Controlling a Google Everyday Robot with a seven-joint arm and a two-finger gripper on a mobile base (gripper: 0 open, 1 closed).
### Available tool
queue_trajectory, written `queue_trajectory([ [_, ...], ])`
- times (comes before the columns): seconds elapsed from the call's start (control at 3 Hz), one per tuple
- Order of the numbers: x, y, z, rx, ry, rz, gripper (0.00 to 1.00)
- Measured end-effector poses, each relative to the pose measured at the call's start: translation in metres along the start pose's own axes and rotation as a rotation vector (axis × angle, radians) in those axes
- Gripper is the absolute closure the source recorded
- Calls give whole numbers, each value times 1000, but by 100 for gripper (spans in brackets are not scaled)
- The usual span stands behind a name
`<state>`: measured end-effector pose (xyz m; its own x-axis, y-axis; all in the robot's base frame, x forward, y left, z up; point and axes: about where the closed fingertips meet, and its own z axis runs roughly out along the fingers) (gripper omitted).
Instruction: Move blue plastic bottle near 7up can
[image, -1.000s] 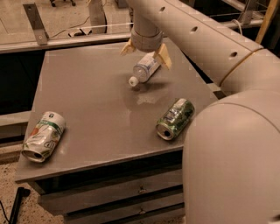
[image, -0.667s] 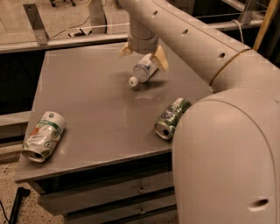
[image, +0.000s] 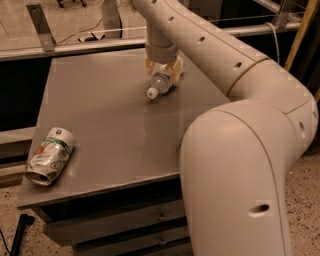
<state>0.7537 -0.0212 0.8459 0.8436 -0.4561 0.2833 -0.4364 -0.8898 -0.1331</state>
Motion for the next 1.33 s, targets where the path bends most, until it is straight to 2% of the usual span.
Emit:
queue_trajectory([
  [0.33,2,4,-1,1,-8,12,60],
  [0.67,-16,12,-30,61,-45,-3,91],
  [1.0,-53,31,-71,96,-73,-16,100],
  [1.33,-119,56,-114,146,-160,-40,100],
])
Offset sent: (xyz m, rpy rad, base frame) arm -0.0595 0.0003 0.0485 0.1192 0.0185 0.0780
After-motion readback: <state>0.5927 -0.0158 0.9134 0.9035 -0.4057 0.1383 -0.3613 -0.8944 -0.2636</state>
